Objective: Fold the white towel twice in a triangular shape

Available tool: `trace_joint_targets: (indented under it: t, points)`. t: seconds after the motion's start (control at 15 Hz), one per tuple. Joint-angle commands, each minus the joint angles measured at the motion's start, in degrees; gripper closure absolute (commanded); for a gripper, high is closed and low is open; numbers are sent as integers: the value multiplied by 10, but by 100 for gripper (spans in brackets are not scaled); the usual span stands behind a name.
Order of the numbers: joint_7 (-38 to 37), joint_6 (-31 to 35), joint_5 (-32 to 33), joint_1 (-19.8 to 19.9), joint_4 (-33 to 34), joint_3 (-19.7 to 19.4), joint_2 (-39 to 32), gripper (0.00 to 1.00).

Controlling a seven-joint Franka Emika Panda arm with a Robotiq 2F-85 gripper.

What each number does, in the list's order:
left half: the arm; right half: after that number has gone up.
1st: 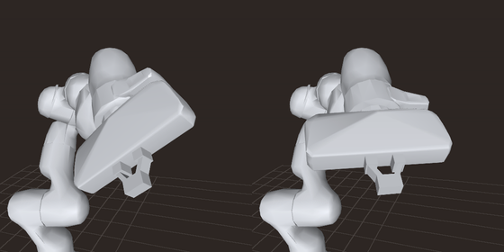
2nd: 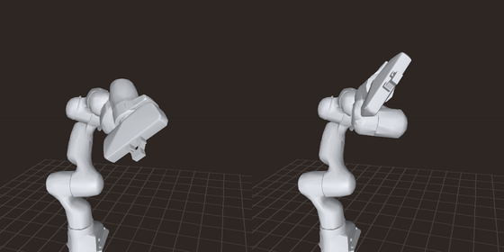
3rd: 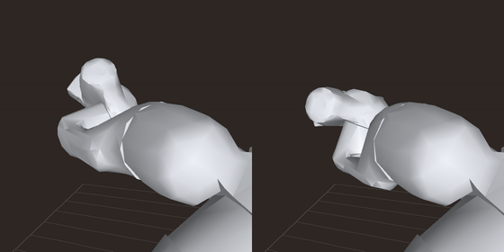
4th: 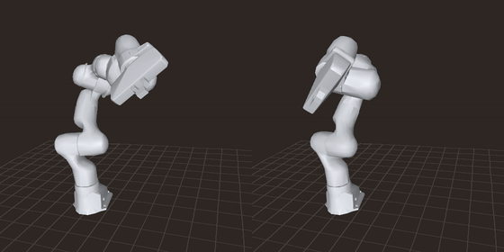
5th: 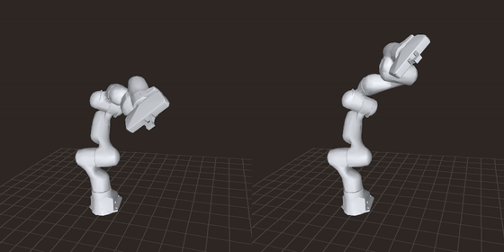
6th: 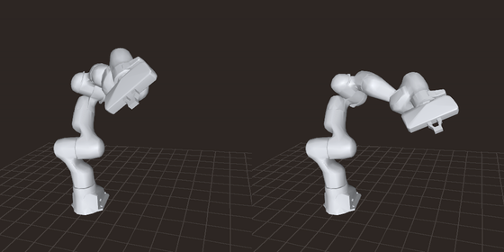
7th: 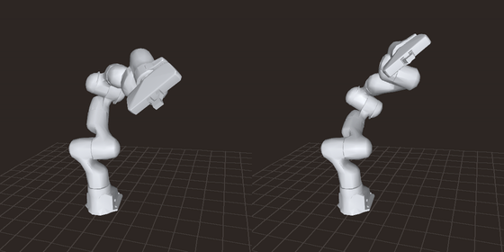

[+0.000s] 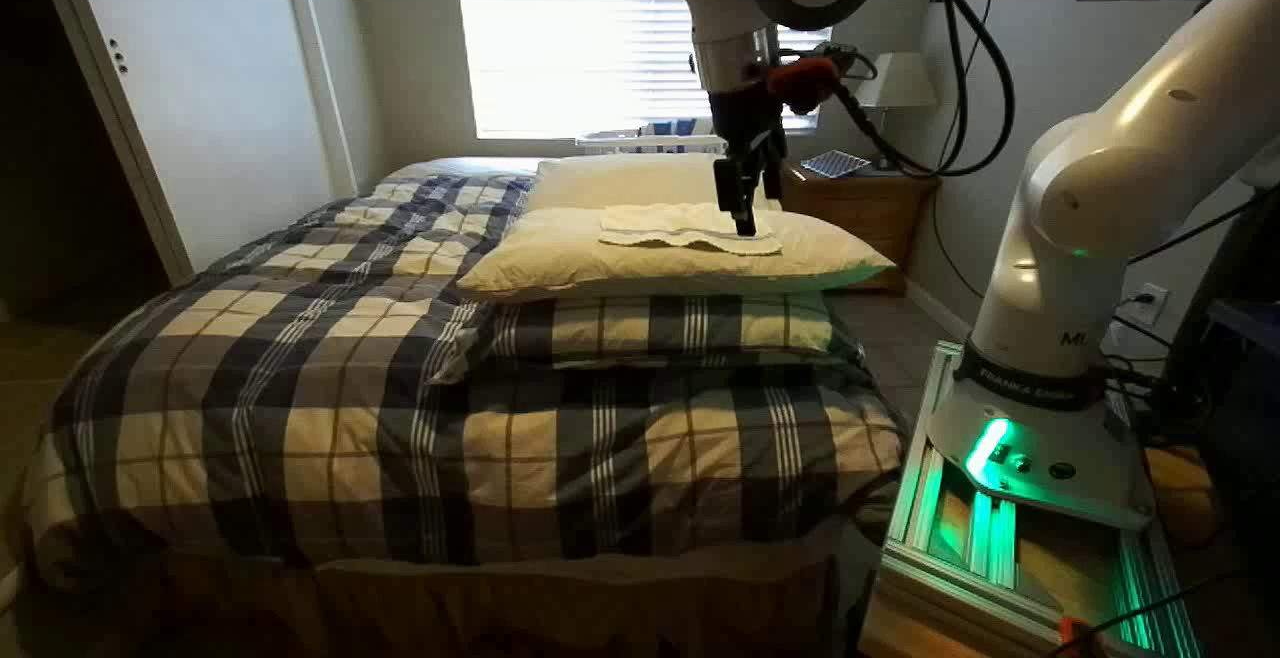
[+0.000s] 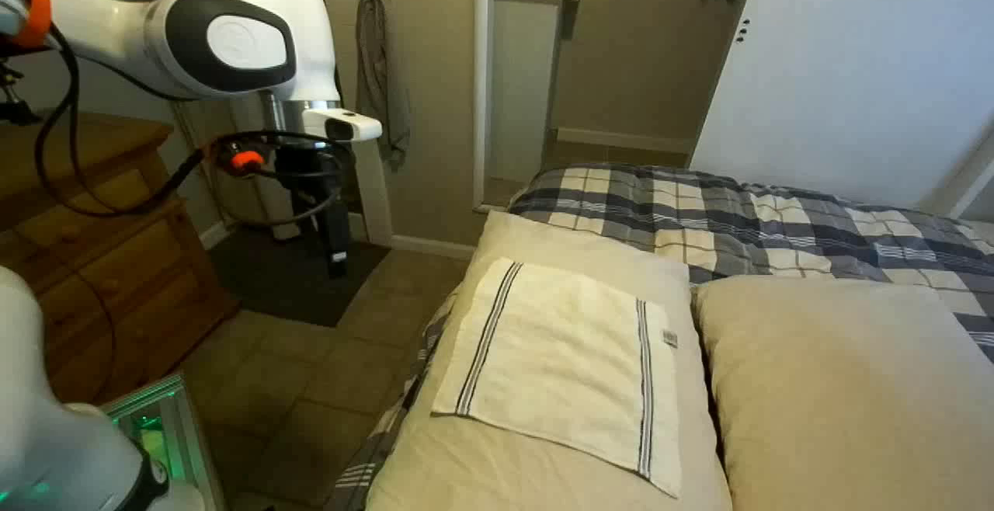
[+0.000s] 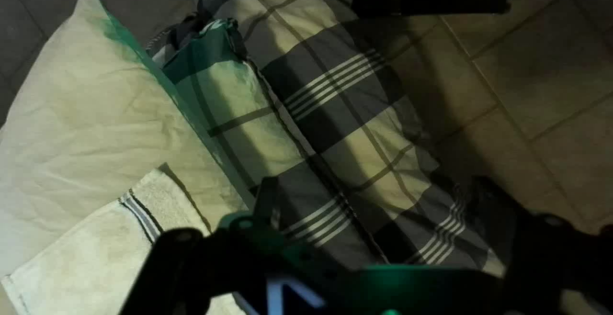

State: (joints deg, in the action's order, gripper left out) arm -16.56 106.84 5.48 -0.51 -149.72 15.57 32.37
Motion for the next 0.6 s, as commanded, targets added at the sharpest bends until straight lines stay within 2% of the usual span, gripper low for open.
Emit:
trace_joint_targets:
  t: [0.0,0.27,0.33,0.53]
  points:
    - [-7,-2,8,-16,1,-15,-3,0]
    - [-7,-2,8,-16,1,-15,-3,0]
    - [-25,18,13,-5,6,-15,-10,0]
    - [-56,163,62,15,22,-11,-44,0]
